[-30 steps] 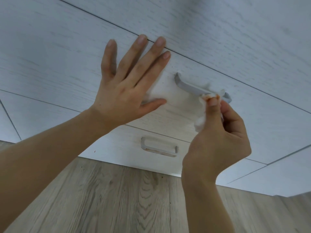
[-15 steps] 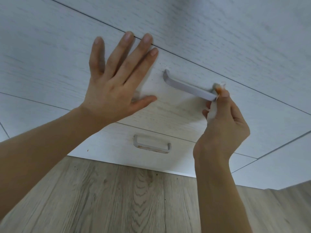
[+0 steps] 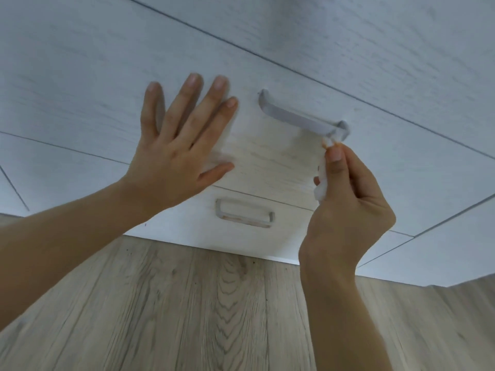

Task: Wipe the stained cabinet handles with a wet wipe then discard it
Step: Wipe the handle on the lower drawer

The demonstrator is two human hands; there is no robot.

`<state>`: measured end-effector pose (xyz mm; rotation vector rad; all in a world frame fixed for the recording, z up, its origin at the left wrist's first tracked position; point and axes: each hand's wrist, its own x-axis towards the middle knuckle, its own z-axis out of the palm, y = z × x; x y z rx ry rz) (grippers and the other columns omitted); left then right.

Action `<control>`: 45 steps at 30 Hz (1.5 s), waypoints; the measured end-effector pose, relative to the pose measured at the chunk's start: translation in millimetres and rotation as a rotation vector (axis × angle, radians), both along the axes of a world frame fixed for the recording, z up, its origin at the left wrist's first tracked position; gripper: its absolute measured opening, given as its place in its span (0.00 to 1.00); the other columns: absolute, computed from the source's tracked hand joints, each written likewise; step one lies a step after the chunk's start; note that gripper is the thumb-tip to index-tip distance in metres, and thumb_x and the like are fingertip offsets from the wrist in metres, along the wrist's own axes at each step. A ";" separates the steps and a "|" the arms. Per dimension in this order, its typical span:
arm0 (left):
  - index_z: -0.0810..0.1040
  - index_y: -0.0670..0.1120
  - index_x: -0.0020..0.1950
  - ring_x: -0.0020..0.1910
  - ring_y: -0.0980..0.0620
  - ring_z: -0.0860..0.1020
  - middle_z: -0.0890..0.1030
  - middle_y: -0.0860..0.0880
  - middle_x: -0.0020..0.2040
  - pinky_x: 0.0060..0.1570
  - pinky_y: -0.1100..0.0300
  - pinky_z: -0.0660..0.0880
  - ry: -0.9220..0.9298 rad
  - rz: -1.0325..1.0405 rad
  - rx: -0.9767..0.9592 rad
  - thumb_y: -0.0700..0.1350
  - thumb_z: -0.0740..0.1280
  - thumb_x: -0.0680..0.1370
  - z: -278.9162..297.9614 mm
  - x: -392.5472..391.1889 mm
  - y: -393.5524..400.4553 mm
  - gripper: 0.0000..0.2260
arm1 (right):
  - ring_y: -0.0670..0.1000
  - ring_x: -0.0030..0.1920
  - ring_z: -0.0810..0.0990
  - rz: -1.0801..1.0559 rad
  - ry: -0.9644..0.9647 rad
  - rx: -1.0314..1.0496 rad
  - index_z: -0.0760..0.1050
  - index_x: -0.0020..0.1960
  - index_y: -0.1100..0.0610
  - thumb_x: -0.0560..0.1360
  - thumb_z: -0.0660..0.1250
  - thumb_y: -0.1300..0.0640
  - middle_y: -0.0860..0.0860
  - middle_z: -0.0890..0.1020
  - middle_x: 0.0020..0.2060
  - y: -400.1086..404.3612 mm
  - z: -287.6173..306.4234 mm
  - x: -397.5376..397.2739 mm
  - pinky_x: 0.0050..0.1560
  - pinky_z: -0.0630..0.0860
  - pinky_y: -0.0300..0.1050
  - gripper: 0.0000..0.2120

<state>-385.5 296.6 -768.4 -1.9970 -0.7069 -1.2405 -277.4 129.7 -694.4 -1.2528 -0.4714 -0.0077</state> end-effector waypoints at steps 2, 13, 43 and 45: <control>0.53 0.42 0.78 0.77 0.42 0.47 0.52 0.42 0.78 0.70 0.36 0.50 0.088 -0.016 -0.033 0.63 0.58 0.80 -17.6 -8.4 -2.2 0.35 | 0.46 0.47 0.83 0.026 0.052 -0.059 0.83 0.48 0.56 0.71 0.72 0.58 0.49 0.86 0.42 -7.3 -10.6 -0.4 0.53 0.80 0.43 0.06; 0.48 0.42 0.79 0.77 0.44 0.43 0.43 0.45 0.79 0.73 0.39 0.43 0.159 -0.118 -0.165 0.63 0.58 0.80 -99.8 -7.5 -14.7 0.37 | 0.41 0.45 0.82 0.032 0.234 -0.304 0.82 0.48 0.54 0.71 0.73 0.55 0.44 0.85 0.40 -20.7 -101.8 17.7 0.52 0.78 0.36 0.06; 0.47 0.42 0.79 0.76 0.45 0.38 0.39 0.46 0.78 0.71 0.41 0.36 0.102 -0.073 -0.065 0.64 0.61 0.78 -121.4 5.4 -1.3 0.40 | 0.48 0.48 0.83 -0.078 0.177 -0.177 0.82 0.48 0.55 0.70 0.73 0.61 0.51 0.84 0.43 -4.2 -138.1 -1.5 0.48 0.79 0.36 0.07; 0.47 0.42 0.79 0.76 0.45 0.38 0.39 0.46 0.78 0.71 0.41 0.36 0.107 -0.077 -0.071 0.64 0.60 0.78 -121.4 4.7 -2.8 0.40 | 0.46 0.47 0.82 -0.081 0.125 -0.188 0.82 0.46 0.54 0.71 0.72 0.63 0.50 0.83 0.43 -2.0 -140.7 -5.8 0.45 0.77 0.32 0.06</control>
